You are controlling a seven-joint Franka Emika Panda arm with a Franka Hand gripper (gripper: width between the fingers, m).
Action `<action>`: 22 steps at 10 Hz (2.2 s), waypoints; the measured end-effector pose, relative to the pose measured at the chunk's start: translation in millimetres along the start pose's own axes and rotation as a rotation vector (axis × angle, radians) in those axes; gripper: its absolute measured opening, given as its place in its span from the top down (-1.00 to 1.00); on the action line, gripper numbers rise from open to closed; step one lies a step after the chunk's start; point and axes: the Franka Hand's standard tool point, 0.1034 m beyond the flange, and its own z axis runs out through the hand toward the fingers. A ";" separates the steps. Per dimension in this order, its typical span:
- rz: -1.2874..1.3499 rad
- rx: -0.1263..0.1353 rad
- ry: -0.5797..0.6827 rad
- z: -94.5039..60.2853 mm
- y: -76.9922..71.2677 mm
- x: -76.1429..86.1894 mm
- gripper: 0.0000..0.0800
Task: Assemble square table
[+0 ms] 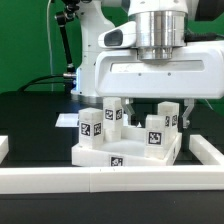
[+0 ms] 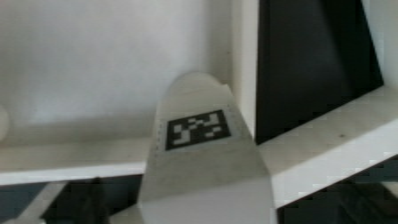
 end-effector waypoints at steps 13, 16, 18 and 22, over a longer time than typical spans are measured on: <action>0.431 0.015 0.016 -0.5 1.0 0.1 0.27; 0.668 0.004 0.023 -0.2 13.1 3.5 0.26; 0.877 -0.013 0.042 -0.3 24.6 8.0 0.26; 1.125 -0.036 0.073 -1.0 38.7 12.3 0.25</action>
Offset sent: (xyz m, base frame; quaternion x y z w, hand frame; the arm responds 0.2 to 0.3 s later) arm 0.0000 0.0000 0.0000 0.0000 0.0000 0.0000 1.0000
